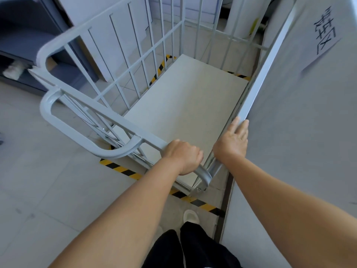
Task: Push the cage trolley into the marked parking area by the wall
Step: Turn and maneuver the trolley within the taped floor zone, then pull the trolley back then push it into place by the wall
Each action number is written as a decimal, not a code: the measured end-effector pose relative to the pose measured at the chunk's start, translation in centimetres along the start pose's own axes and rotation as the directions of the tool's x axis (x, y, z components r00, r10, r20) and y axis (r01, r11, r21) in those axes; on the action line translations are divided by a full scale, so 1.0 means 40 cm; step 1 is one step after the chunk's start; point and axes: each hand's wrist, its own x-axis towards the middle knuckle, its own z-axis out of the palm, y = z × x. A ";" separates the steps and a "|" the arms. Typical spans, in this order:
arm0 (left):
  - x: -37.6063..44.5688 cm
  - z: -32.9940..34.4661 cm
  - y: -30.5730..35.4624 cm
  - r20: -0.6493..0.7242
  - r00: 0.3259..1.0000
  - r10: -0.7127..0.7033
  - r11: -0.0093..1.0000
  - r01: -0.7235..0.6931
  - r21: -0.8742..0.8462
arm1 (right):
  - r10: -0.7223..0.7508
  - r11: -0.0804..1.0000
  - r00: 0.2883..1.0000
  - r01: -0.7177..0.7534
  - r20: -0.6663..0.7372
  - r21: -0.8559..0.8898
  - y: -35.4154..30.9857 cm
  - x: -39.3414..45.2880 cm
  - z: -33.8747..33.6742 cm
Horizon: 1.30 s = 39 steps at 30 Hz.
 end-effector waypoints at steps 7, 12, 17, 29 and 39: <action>-0.018 -0.014 -0.042 -0.016 1.000 0.007 1.000 -0.007 0.005 | -0.005 0.998 0.999 0.002 -0.040 -0.059 -0.029 -0.066 0.019; -0.068 -0.034 -0.105 -0.057 0.993 0.103 0.995 -0.102 0.009 | 0.024 0.999 0.998 -0.023 -0.055 0.023 -0.097 -0.147 0.038; -0.126 -0.064 -0.211 -0.130 0.983 0.127 0.992 -0.125 0.027 | -0.029 0.995 0.998 0.034 -0.056 0.089 -0.187 -0.231 0.062; -0.247 -0.123 -0.482 -0.081 0.988 -0.134 0.991 0.134 -0.013 | -0.356 0.932 0.934 0.351 0.032 0.092 -0.379 -0.322 0.130; -0.269 -0.135 -0.696 0.143 0.988 -0.051 0.997 0.042 0.069 | -0.450 0.893 0.892 0.451 0.043 -0.001 -0.562 -0.357 0.211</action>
